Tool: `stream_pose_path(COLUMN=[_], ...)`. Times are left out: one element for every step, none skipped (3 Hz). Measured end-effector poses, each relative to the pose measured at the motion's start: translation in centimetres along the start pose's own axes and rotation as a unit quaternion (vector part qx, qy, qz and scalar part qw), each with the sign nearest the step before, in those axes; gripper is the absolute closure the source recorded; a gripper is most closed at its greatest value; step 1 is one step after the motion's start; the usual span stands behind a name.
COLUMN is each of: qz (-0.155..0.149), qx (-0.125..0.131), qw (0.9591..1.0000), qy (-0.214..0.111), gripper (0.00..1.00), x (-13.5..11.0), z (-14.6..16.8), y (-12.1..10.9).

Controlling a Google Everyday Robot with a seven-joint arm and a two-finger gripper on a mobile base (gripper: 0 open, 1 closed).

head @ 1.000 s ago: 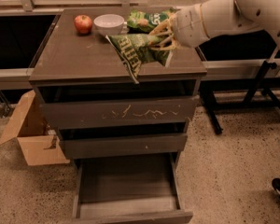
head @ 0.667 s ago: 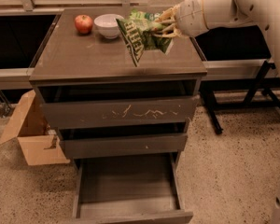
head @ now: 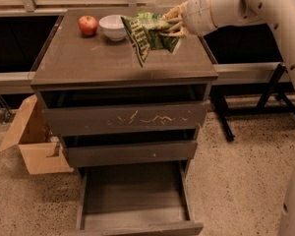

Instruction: Pick green jalapeno chip bag from bottom drawer and place on counter

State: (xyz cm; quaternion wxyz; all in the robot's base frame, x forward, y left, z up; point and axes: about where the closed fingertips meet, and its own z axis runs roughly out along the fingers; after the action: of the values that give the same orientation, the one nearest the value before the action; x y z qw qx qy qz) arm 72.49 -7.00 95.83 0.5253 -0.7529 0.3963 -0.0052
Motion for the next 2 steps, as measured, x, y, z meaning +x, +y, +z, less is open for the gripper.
stream_pose_path(qz=[0.038, 0.073], qx=[-0.01, -0.01], qw=[0.999, 0.9967], qy=[0.021, 0.034], gripper=[1.0, 1.0], x=[2.8, 5.0], z=[2.4, 3.3], y=[-1.4, -2.2])
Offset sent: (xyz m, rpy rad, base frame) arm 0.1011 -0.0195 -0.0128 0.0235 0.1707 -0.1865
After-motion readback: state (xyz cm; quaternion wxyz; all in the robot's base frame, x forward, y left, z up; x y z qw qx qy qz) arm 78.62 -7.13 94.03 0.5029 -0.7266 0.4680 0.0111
